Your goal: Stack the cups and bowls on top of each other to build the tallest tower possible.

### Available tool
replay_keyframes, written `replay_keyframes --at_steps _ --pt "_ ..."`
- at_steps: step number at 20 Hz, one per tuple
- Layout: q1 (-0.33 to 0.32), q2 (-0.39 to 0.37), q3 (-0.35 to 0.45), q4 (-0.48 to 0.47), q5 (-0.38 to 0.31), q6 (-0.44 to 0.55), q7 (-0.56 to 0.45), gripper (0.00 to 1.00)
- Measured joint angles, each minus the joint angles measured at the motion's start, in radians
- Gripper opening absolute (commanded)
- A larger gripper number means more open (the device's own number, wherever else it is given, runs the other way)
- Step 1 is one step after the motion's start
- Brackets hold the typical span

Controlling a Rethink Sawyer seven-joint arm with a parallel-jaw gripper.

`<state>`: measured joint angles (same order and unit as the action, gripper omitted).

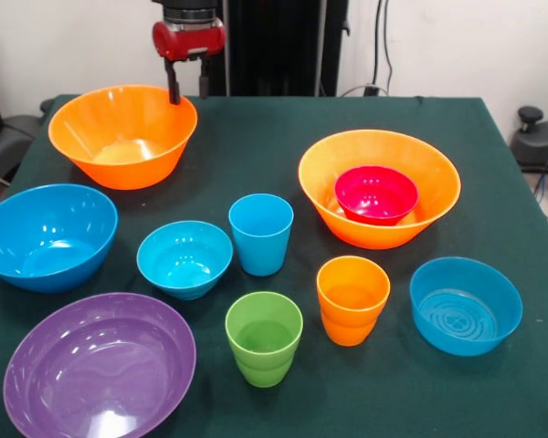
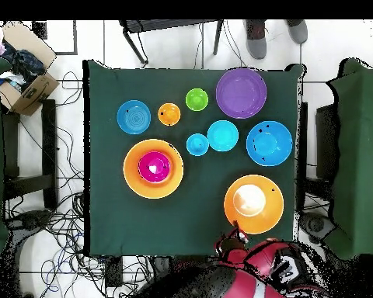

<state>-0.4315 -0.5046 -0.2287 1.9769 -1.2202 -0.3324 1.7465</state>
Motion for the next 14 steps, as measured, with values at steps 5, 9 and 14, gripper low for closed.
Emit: replay_keyframes --at_steps 5,9,14 --pt "0.026 0.039 -0.055 -0.016 0.039 -0.056 0.000 1.00" --pt "0.039 0.060 -0.085 -0.028 0.059 -0.086 0.000 1.00" --pt "0.060 0.086 -0.120 -0.040 0.087 -0.116 0.000 1.00"
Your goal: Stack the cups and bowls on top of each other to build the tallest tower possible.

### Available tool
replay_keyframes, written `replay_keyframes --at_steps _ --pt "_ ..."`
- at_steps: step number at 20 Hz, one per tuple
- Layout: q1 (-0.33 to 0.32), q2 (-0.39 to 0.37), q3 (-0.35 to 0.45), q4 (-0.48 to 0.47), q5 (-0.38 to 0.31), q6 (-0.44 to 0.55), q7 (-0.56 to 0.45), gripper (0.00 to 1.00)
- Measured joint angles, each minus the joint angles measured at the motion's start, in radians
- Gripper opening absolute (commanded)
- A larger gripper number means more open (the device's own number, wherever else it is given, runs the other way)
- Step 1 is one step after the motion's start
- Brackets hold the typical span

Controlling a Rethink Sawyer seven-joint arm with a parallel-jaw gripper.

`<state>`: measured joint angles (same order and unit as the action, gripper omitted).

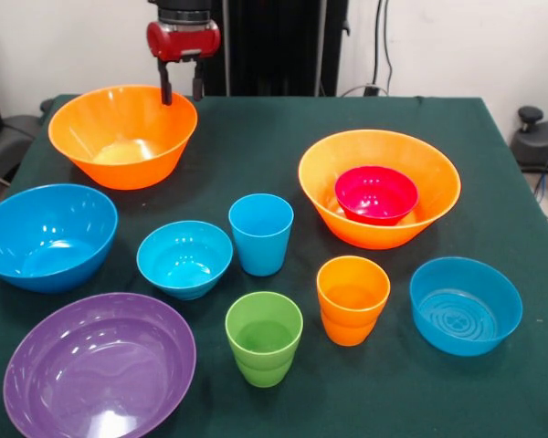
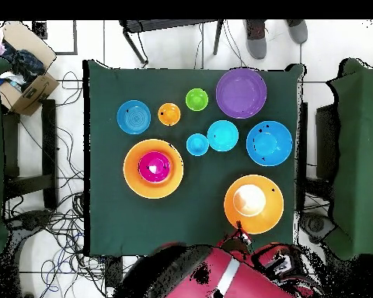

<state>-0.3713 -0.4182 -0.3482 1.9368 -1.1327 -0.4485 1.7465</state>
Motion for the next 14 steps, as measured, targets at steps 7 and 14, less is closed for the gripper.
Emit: replay_keyframes --at_steps 7,14 --pt "0.027 0.041 -0.045 -0.020 0.032 -0.060 0.000 1.00" --pt "0.040 0.092 -0.088 -0.037 0.083 -0.132 0.000 1.00"
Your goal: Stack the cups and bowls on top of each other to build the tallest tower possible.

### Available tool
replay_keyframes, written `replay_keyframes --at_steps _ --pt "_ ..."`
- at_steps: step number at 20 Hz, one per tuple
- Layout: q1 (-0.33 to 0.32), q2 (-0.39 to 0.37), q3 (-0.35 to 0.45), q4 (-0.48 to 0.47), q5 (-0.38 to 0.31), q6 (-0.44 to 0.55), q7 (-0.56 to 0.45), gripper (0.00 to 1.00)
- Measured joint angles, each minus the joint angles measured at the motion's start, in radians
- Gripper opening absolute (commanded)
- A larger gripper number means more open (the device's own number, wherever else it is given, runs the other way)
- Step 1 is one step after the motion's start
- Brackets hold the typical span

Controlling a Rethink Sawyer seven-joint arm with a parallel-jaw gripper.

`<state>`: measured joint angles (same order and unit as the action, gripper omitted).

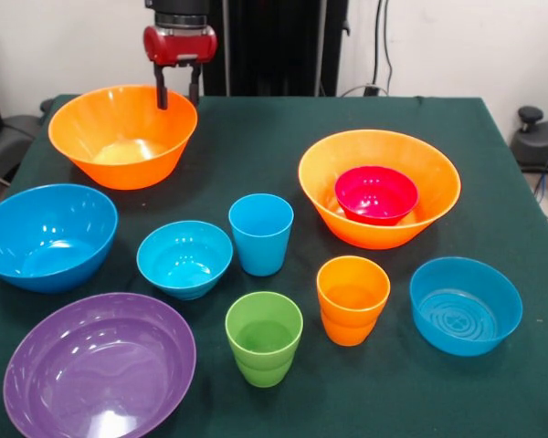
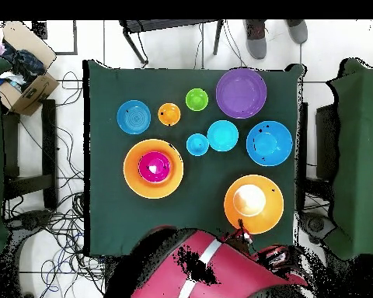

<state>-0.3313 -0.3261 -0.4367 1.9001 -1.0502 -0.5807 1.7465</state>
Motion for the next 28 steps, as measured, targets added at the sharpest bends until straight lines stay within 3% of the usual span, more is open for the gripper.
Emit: replay_keyframes --at_steps 28 --pt "0.052 0.200 -0.141 -0.073 0.148 -0.219 0.000 1.00"
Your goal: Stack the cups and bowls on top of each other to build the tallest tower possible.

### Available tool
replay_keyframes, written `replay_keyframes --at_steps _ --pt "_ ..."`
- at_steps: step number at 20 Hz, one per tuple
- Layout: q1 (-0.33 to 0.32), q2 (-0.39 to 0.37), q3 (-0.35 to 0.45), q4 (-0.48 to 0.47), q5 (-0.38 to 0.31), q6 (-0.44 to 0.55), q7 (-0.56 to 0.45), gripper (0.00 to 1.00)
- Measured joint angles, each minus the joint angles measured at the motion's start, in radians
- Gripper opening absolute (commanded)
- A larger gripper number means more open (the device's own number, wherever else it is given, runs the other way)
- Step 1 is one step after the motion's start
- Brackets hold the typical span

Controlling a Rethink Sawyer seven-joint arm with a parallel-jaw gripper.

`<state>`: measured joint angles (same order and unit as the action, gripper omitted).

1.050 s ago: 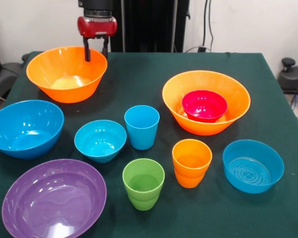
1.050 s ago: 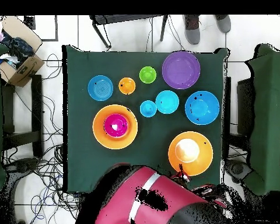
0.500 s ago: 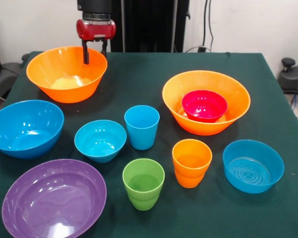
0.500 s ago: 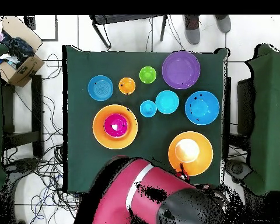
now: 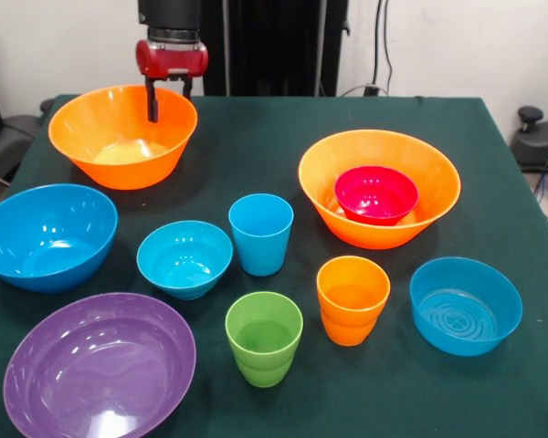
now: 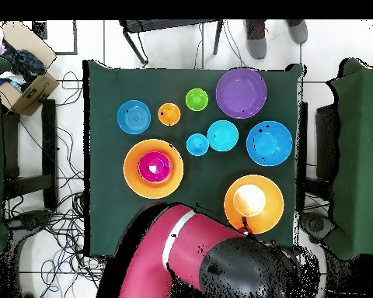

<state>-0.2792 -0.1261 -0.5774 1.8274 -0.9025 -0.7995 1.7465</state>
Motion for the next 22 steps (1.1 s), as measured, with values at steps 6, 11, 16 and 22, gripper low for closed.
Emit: replay_keyframes --at_steps 6,11,16,22 --pt "0.009 0.036 -0.022 -0.018 0.038 -0.045 0.000 1.00" --pt "0.020 0.071 -0.040 -0.031 0.063 -0.083 0.000 1.00" --pt "0.039 0.095 -0.067 -0.037 0.082 -0.129 0.000 0.00" --pt "0.041 0.100 -0.090 -0.037 0.113 -0.186 0.000 0.00"
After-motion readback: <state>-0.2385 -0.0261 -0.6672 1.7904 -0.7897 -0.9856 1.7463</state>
